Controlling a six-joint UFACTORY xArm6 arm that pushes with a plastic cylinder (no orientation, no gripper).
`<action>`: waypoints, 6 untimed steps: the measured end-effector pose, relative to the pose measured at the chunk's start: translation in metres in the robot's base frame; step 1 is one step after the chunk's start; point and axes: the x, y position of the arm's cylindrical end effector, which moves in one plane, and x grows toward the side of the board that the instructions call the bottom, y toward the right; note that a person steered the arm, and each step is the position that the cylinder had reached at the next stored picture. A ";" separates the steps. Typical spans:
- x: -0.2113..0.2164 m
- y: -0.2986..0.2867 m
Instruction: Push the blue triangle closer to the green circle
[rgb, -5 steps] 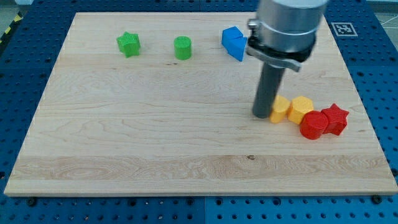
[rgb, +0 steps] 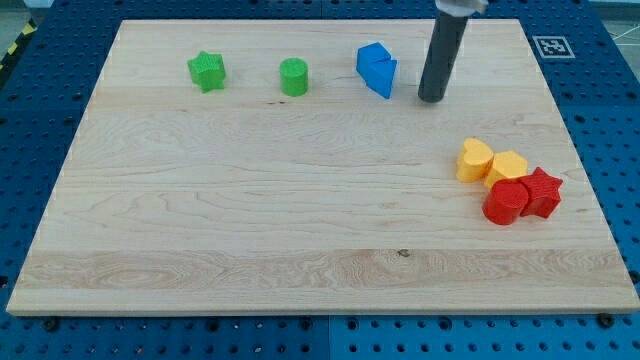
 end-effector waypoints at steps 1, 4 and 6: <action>-0.001 -0.024; -0.013 -0.112; -0.008 -0.097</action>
